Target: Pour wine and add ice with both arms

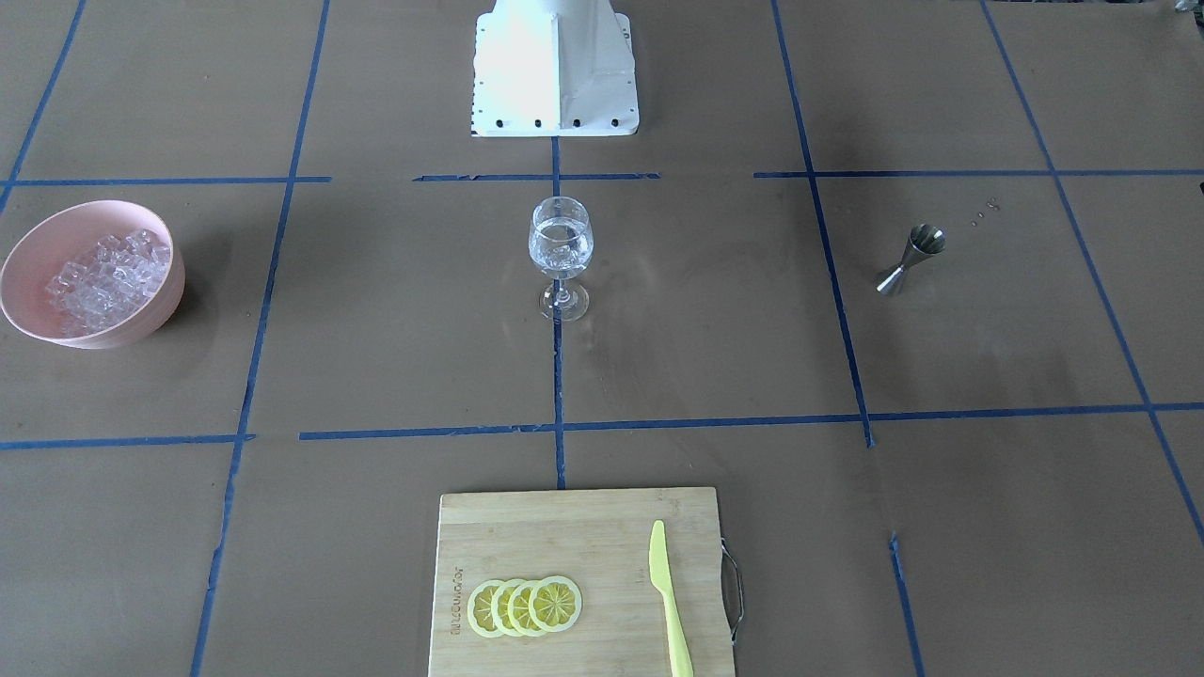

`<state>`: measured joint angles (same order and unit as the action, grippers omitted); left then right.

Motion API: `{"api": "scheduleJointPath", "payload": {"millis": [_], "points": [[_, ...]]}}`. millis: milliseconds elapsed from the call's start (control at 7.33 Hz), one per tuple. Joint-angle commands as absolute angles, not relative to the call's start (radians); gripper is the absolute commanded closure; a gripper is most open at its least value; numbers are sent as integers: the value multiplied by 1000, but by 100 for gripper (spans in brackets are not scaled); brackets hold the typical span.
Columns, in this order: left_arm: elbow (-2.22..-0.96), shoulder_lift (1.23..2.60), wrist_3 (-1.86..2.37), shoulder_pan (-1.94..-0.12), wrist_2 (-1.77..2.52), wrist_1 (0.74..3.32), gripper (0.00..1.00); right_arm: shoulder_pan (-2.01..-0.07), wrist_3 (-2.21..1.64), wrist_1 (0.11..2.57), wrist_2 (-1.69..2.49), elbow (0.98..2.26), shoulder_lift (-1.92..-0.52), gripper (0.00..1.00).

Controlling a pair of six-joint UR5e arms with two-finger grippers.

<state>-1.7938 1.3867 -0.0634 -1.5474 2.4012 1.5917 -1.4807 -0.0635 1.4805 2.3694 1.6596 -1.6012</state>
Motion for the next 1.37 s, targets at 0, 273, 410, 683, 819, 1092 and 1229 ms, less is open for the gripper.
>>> {"api": "scheduleJointPath", "payload": {"millis": [0,273,410,683,819,1092,1229], "points": [[-1831,1385,-63,-1546,2277,1592,0,-1480,-61,1479,2367,1660,-1601,0],[-1833,1371,-98,-1546,2269,1597,0,-1480,-61,1479,2372,1660,-1603,0],[-1833,1368,-101,-1546,2273,1598,0,-1480,-63,1479,2370,1660,-1603,0],[-1835,1364,-101,-1545,2290,1598,0,-1479,-63,1479,2364,1663,-1601,0],[-1835,1364,-101,-1545,2290,1600,0,-1477,-63,1480,2364,1661,-1601,0],[-1835,1364,-104,-1545,2292,1598,0,-1476,-64,1489,2364,1661,-1589,0],[-1835,1364,-106,-1545,2292,1598,0,-1476,-69,1494,2365,1661,-1588,0]]}}
